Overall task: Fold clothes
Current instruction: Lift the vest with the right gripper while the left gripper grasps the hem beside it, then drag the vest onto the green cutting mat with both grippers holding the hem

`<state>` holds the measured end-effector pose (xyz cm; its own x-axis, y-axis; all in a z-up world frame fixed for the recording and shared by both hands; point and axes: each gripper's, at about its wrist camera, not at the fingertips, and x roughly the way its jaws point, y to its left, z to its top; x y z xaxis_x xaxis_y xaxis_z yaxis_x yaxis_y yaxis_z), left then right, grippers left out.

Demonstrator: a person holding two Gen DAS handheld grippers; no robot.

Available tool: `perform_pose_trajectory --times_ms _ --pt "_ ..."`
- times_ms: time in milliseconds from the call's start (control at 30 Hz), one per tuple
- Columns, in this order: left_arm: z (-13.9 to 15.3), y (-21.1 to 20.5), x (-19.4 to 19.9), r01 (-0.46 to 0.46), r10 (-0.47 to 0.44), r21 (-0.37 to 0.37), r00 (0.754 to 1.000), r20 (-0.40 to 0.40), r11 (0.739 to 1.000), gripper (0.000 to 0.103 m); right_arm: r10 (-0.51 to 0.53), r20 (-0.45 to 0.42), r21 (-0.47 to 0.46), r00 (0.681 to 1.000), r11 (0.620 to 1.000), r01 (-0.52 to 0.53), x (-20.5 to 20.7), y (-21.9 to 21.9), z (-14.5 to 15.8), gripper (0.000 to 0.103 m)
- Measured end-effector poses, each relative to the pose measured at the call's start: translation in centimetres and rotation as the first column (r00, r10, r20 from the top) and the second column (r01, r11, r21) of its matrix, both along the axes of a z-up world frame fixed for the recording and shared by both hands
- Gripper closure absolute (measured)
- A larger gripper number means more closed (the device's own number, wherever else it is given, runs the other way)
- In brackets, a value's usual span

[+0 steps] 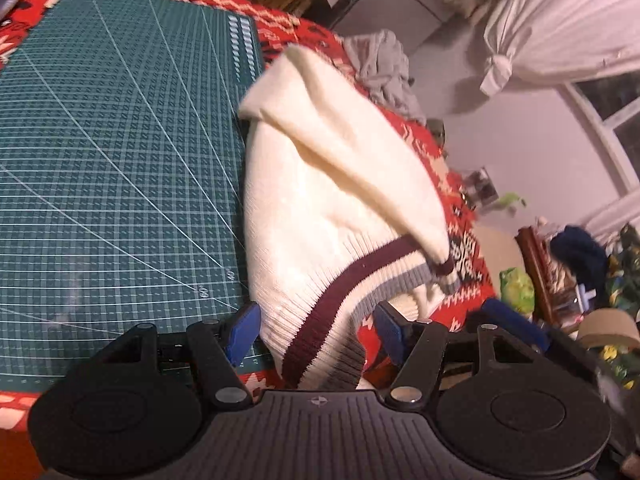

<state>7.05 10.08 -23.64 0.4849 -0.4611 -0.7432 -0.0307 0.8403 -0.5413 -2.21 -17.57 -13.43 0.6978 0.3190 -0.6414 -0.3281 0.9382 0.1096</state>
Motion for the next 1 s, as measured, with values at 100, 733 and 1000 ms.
perform_pose_trajectory --times_ms 100,733,1000 --pt "-0.6 -0.6 0.3 0.009 -0.009 0.007 1.000 0.000 1.000 0.047 -0.021 0.010 -0.085 1.000 0.996 0.022 1.6 -1.0 -0.7 0.063" --pt "3.1 3.4 -2.6 -0.010 0.007 0.028 0.991 0.135 1.000 0.092 -0.083 0.147 -0.034 0.986 0.995 0.089 8.0 -1.7 3.0 0.094" --pt "4.1 7.4 -5.0 -0.082 0.098 -0.104 0.983 0.154 0.991 0.072 0.164 0.284 -0.046 0.945 0.986 -0.158 3.7 7.4 8.2 0.095"
